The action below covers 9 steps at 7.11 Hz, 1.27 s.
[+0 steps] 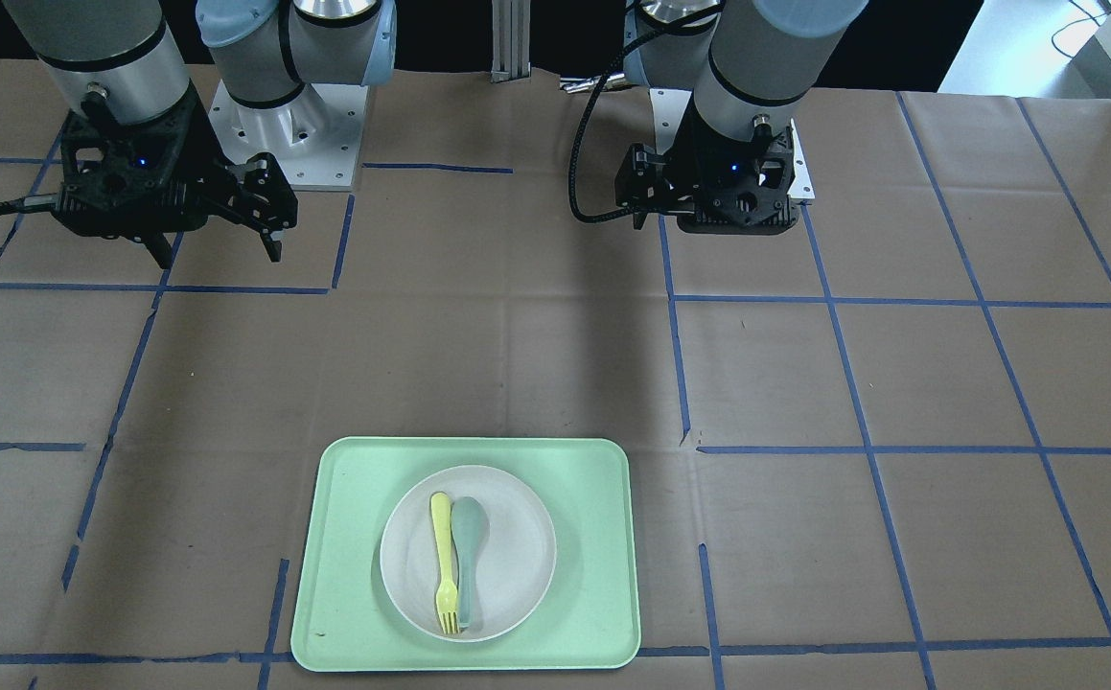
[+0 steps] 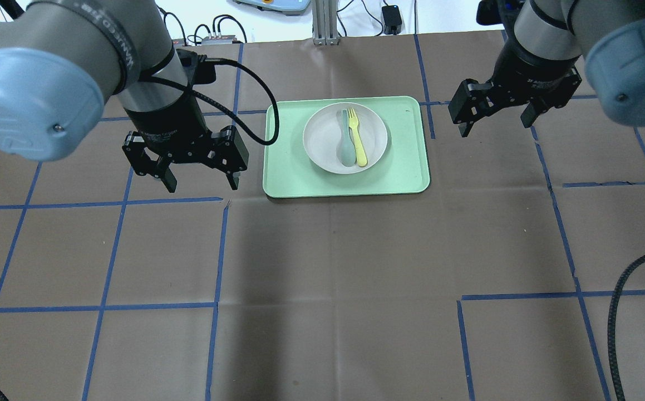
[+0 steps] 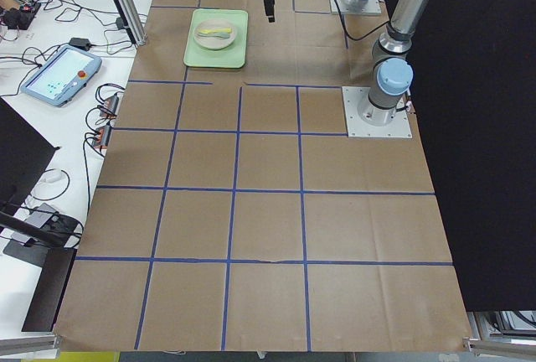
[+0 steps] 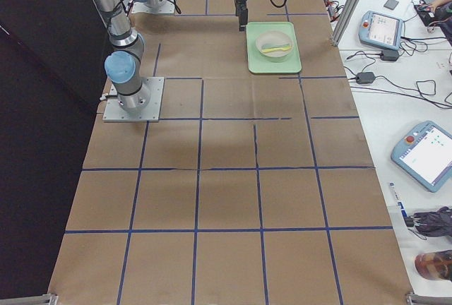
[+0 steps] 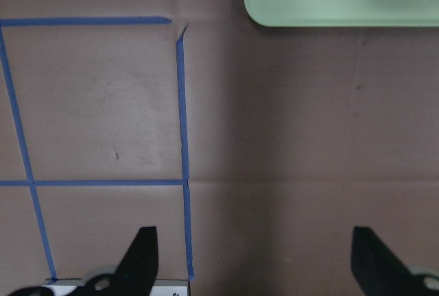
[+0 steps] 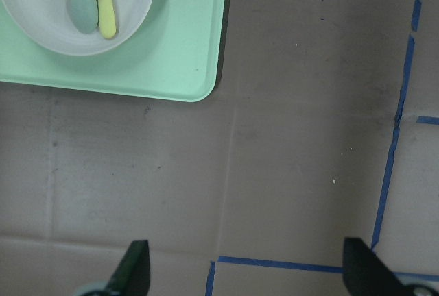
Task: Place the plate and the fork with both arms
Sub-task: 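Reach the right gripper over the plate and lower onto the yellow fork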
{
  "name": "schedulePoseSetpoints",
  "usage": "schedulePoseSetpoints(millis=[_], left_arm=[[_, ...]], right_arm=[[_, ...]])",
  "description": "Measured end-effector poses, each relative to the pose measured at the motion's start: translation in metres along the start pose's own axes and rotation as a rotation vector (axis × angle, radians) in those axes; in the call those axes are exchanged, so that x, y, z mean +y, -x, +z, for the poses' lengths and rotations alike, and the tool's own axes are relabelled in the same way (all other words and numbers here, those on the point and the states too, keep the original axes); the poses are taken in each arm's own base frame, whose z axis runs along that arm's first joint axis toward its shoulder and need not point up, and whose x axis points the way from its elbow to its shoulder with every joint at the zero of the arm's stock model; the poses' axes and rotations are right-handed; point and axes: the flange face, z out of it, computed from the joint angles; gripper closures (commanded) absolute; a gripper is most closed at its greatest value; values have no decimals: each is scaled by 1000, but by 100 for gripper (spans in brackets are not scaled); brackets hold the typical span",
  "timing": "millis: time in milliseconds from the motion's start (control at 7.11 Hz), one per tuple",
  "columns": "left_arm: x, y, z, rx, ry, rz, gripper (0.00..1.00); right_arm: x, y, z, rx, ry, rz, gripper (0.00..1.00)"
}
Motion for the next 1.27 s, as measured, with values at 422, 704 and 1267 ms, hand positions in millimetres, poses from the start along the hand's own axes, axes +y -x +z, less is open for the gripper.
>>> schedulePoseSetpoints(millis=[422, 704, 1267], left_arm=[[8, 12, 1, 3, -42, 14, 0], [12, 14, -6, -15, -59, 15, 0], [11, 16, 3, -35, -46, 13, 0]], right_arm=[[-92, 45, 28, -1, 3, -25, 0], [-155, 104, 69, 5, 9, -39, 11], [-194, 141, 149, 11, 28, -41, 49]])
